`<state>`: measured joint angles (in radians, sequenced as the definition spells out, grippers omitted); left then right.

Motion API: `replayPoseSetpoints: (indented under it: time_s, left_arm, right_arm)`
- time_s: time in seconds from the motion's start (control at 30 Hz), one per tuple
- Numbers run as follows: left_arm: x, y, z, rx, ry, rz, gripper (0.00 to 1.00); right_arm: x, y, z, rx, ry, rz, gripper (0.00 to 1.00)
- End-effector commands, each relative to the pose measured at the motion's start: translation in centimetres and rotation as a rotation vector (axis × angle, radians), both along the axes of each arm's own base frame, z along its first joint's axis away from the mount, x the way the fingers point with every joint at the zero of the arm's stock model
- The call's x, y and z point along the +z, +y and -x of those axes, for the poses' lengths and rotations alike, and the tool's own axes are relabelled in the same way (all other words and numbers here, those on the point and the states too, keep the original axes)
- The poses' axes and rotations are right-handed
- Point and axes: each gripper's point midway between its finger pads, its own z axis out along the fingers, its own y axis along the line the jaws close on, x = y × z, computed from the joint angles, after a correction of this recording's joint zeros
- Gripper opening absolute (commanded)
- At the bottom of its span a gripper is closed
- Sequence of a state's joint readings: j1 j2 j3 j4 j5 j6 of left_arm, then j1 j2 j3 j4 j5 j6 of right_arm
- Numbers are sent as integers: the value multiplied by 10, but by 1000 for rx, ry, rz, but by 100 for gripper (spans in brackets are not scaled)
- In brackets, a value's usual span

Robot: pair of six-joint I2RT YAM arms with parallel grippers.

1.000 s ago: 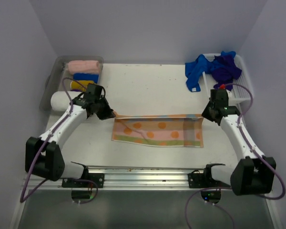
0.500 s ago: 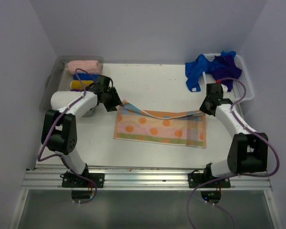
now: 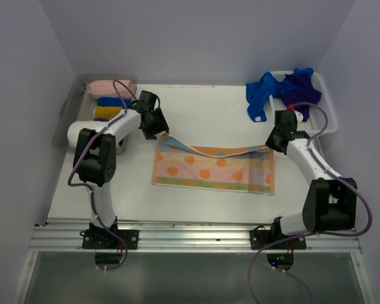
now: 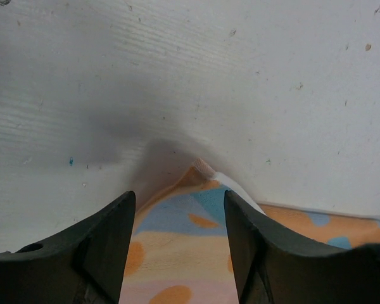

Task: Roll the towels
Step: Fold the towel

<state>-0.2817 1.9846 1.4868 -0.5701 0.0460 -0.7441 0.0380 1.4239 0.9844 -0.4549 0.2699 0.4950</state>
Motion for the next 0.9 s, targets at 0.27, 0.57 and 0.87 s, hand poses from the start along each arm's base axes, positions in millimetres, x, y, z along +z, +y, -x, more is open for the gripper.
replayPoseSetpoints:
  time_s: [0.27,0.57,0.87]
  left_arm:
    - [-9,-16,-14,-101,4,-39,57]
    - [2,-17,-15,-109,-21,-44,17]
    - [36,-8,-5,-140,-105,-64,0]
  right_arm:
    - [14,2,-8,4,-65,-17,0]
    - [14,-1,-5,-7,-61,-4,0]
    - [27,-3,-1,-2,-68,14,0]
